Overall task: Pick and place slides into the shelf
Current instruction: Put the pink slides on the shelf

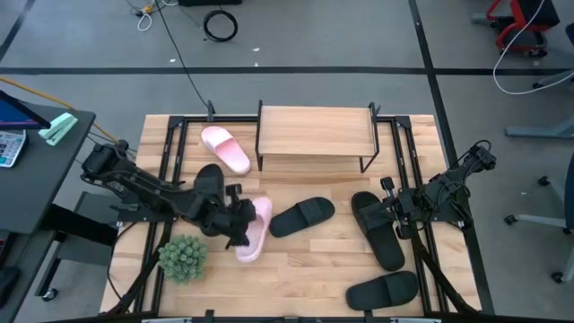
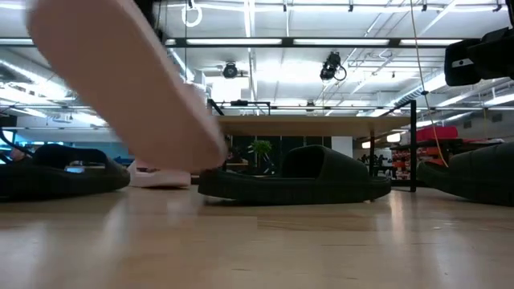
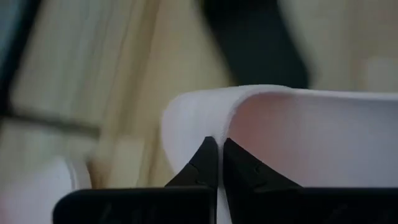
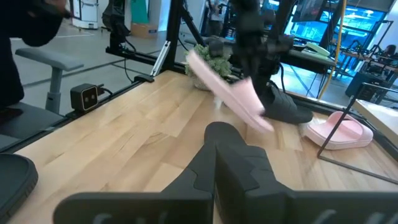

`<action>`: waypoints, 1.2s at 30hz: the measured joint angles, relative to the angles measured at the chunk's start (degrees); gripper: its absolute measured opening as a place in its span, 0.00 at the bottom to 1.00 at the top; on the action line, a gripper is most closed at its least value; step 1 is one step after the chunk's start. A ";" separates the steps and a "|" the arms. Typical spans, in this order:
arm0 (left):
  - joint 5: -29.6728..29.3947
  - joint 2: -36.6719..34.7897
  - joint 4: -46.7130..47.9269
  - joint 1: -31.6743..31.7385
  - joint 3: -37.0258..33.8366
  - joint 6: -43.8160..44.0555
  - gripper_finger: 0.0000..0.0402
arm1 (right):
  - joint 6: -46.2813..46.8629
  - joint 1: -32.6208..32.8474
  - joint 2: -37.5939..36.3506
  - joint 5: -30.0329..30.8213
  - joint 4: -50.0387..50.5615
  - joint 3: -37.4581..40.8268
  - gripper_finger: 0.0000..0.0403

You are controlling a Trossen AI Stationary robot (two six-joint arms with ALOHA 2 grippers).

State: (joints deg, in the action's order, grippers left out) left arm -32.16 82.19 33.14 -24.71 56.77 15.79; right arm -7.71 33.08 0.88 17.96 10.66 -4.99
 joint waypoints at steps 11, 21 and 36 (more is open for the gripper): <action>-19.61 -0.04 6.62 3.56 18.98 -30.03 0.03 | 0.01 0.00 0.00 -0.01 0.00 0.00 0.03; -16.30 -0.09 -4.03 24.54 23.91 -42.50 0.03 | 0.01 0.00 0.00 0.02 0.00 -0.01 0.03; 0.78 10.84 -12.40 44.01 23.83 -46.60 0.03 | 0.01 0.00 0.01 0.01 0.04 0.00 0.03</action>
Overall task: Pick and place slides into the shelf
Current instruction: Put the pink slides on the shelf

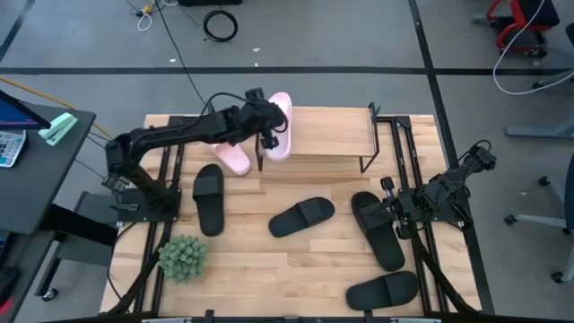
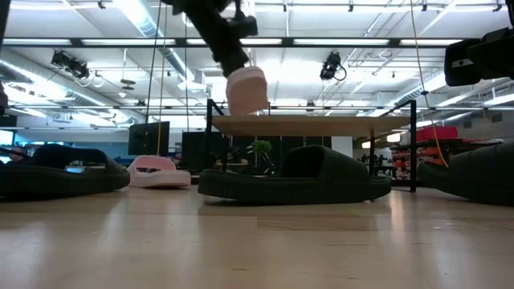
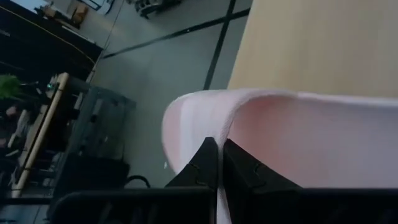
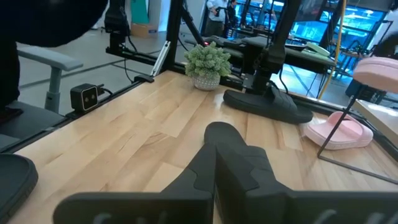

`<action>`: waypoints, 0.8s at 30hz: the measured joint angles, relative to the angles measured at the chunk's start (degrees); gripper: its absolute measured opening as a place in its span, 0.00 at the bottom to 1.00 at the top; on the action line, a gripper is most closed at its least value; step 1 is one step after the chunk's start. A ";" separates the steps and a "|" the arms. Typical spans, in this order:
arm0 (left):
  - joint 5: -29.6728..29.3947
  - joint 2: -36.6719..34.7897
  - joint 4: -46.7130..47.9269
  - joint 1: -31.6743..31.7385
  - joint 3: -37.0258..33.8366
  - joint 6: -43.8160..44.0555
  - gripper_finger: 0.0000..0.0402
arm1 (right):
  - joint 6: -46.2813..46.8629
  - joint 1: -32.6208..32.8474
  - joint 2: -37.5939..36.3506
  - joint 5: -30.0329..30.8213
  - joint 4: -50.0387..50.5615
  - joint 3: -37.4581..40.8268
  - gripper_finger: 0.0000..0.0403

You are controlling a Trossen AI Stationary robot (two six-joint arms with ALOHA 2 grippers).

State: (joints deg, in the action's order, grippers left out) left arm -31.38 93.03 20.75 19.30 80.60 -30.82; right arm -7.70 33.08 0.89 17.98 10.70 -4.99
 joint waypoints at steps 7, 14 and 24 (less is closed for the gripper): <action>0.05 4.43 -2.15 3.59 -0.02 -2.88 0.03 | 0.00 -0.01 -0.02 -0.02 0.01 0.00 0.03; -0.25 4.59 -1.87 4.88 -0.02 -2.94 0.03 | 0.00 -0.01 -0.02 -0.01 0.01 0.00 0.03; -0.80 4.49 3.79 5.29 0.09 -4.22 0.03 | 0.02 -0.01 -0.02 0.00 0.00 0.00 0.03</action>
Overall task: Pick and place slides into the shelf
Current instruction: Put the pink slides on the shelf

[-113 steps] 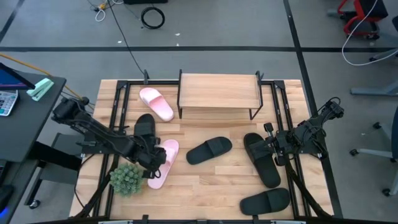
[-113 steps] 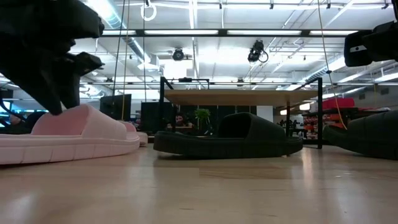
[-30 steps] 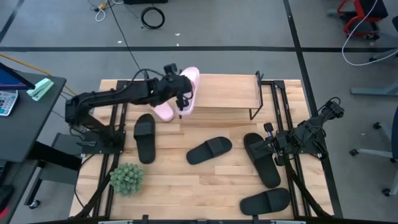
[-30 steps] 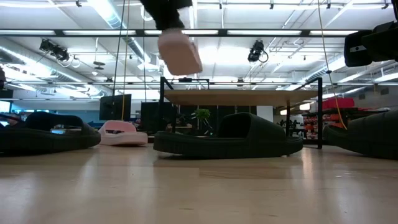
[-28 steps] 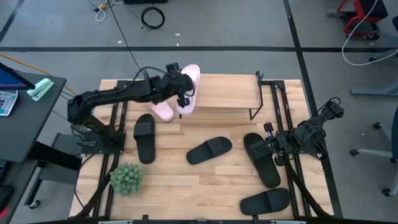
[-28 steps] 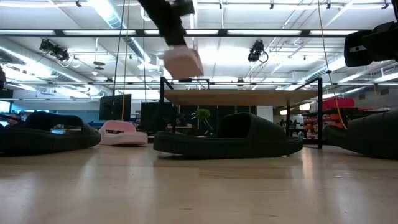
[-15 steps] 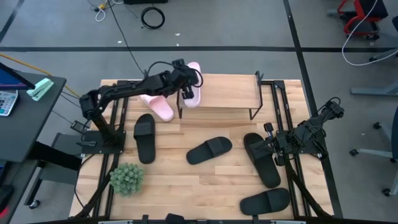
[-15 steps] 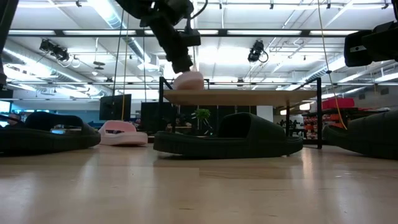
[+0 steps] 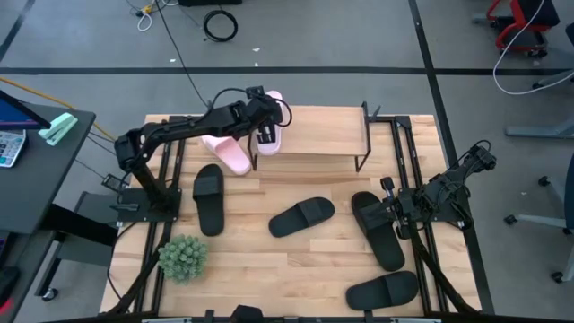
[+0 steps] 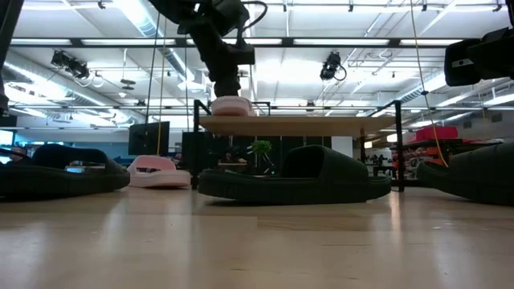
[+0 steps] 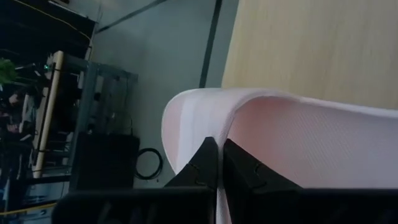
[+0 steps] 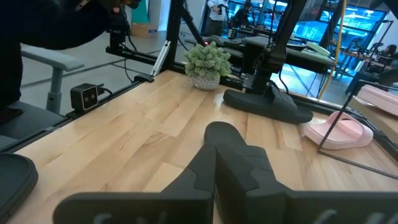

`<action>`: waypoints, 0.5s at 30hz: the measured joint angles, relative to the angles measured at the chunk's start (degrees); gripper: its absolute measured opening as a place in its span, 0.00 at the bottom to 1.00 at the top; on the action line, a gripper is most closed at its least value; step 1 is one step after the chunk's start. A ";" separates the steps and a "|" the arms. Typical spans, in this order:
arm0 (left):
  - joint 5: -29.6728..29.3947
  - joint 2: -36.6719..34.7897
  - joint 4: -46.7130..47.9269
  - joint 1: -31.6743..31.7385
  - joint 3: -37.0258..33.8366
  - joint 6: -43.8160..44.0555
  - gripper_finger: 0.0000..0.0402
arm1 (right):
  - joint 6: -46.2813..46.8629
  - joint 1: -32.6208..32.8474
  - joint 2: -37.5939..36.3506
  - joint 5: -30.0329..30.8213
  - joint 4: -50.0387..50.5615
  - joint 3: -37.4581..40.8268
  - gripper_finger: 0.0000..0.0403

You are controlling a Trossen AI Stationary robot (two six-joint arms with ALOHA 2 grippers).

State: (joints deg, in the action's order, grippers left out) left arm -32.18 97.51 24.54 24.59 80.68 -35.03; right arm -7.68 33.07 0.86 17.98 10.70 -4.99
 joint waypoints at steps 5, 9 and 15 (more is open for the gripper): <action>-0.04 0.00 0.94 0.01 0.00 -0.19 0.10 | 0.00 0.01 0.00 -0.01 0.00 0.00 0.03; -1.10 0.00 1.20 0.01 -0.02 -0.40 0.18 | 0.00 -0.01 0.00 -0.02 0.00 0.00 0.03; -8.55 0.00 1.18 -1.54 -0.07 -2.19 0.31 | 0.00 -0.01 0.00 -0.02 0.00 0.00 0.03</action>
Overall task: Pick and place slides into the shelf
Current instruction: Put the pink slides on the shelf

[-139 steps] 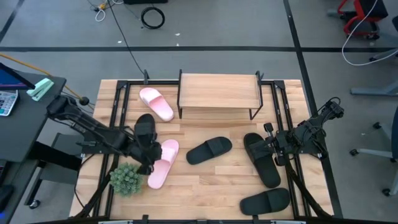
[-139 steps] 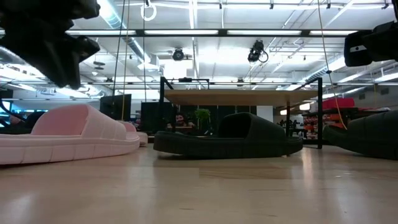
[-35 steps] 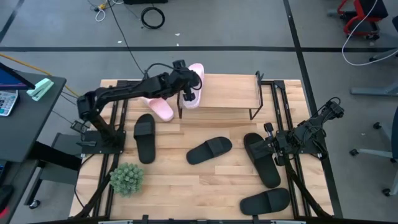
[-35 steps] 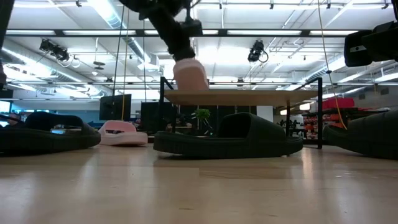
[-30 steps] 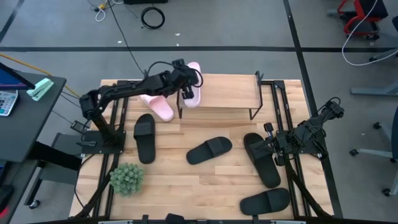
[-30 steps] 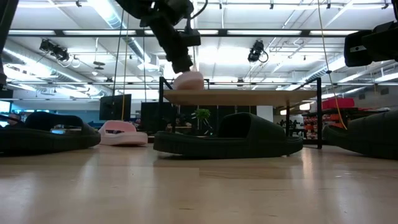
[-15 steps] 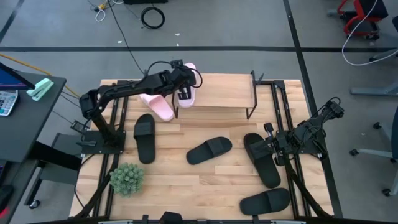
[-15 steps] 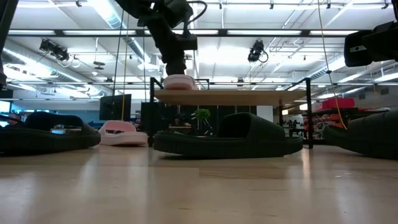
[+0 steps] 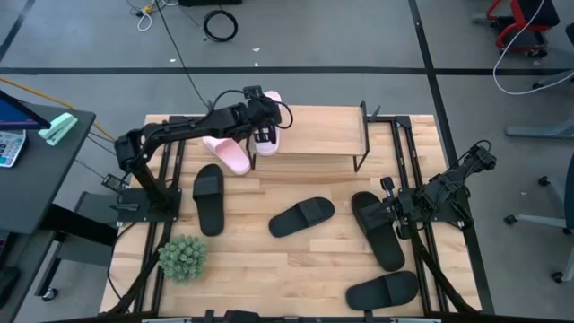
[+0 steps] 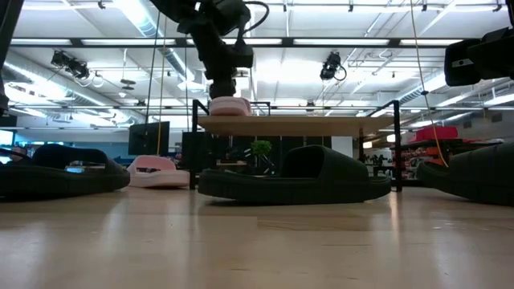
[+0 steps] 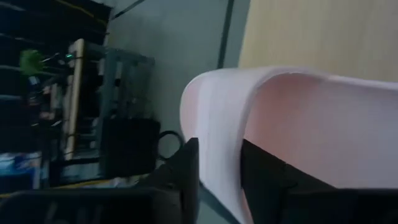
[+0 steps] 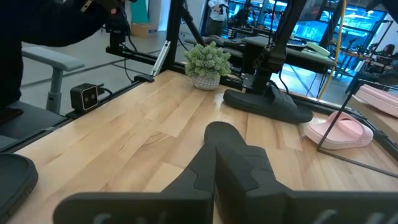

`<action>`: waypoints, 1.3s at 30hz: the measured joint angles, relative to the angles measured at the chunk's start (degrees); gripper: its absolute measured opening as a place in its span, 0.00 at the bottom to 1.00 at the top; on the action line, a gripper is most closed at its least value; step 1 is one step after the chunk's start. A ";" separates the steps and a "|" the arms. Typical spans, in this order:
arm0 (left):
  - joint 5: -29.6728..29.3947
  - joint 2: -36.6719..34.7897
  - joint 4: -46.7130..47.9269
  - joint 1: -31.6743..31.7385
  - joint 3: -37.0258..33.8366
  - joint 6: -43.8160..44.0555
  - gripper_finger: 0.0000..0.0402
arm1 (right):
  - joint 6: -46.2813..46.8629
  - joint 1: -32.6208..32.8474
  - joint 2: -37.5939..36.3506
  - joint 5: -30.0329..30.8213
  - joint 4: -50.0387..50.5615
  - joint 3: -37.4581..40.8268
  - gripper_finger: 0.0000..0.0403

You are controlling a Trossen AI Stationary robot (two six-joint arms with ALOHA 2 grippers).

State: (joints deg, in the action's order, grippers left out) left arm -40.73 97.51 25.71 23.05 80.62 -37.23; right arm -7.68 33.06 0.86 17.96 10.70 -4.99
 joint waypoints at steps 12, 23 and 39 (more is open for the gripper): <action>-8.79 0.00 -0.17 -6.37 -0.02 -3.71 0.43 | 0.00 0.02 0.00 0.00 0.00 0.00 0.03; -15.47 -2.74 2.74 -10.25 -0.04 -2.10 0.43 | 5.98 0.07 0.17 -0.45 -7.06 0.00 0.03; -43.75 -23.08 1.35 -25.87 0.02 -6.28 0.45 | -3.77 -6.59 26.77 4.18 -31.98 -14.04 0.24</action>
State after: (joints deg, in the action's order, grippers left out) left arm -84.48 74.44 27.07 -2.81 80.64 -43.51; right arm -11.46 26.47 27.63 22.13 -21.28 -19.04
